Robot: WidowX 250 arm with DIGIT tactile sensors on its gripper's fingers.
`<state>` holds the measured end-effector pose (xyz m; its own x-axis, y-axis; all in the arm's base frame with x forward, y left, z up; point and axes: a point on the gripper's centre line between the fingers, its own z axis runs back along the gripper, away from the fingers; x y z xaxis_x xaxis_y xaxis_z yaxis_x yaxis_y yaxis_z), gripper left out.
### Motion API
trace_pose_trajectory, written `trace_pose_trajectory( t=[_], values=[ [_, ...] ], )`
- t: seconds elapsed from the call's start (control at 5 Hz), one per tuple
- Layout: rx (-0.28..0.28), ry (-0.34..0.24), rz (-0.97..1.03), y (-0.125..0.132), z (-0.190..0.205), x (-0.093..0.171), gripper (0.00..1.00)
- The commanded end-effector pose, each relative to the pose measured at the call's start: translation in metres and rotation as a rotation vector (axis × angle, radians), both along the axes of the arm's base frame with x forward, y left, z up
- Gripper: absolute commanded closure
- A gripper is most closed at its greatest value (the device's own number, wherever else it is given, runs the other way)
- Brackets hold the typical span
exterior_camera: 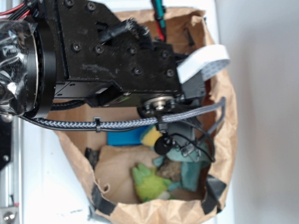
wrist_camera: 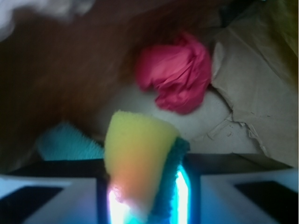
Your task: Grab the green sponge.
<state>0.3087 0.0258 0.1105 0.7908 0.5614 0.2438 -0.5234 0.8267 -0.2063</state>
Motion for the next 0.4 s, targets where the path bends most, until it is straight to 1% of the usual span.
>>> trace_pose_trajectory(
  t=[0.0, 0.2],
  values=[
    [0.125, -0.014, -0.199, 0.01, 0.056, -0.011, 1.0],
    [0.165, -0.002, -0.317, 0.008, 0.075, -0.026, 1.0]
  ],
)
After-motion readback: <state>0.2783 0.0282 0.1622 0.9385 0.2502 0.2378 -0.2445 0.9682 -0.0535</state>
